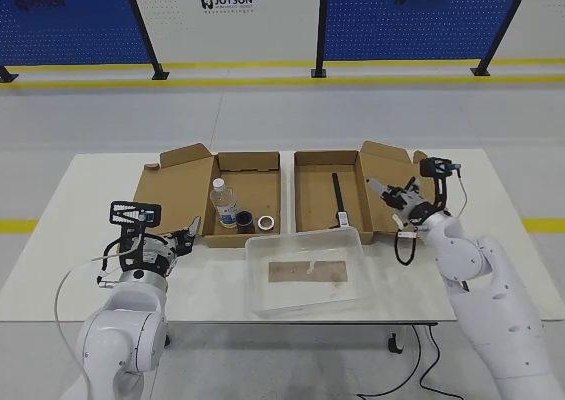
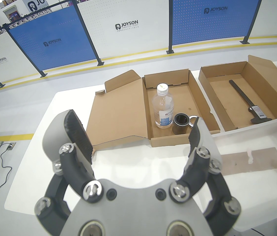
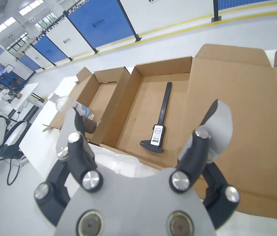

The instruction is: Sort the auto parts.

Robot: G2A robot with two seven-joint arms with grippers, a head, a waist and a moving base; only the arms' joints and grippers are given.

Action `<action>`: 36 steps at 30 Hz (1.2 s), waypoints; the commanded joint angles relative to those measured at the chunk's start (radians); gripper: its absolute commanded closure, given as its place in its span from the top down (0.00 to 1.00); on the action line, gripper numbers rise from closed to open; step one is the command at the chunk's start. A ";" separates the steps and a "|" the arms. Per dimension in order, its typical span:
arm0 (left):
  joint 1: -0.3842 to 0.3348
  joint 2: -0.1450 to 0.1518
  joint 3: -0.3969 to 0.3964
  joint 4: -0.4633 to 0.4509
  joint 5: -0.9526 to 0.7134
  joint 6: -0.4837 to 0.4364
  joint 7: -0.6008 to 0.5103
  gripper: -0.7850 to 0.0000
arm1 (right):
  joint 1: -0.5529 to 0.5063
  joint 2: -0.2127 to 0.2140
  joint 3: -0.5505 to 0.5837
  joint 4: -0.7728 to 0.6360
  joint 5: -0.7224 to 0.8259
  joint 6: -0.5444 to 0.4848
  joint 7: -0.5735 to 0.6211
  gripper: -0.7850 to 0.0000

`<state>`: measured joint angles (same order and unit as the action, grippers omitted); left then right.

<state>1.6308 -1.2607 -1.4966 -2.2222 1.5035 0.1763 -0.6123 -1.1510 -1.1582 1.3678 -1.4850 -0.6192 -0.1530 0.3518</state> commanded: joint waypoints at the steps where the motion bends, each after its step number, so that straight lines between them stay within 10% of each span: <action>1: 0.000 0.000 0.000 0.000 0.000 0.000 0.000 1.00 | -0.059 0.007 0.048 -0.058 0.007 -0.021 -0.025 1.00; 18: 0.000 0.000 0.000 0.000 0.000 0.000 0.000 1.00 | -0.549 0.037 0.373 -0.511 -0.041 -0.066 -0.108 1.00; 36: 0.000 0.000 0.000 0.000 0.000 0.000 0.000 1.00 | -0.592 0.038 0.377 -0.545 -0.054 -0.099 -0.088 1.00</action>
<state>1.6308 -1.2607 -1.4966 -2.2222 1.5035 0.1763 -0.6123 -1.7431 -1.1202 1.7446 -2.0304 -0.6728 -0.2522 0.2643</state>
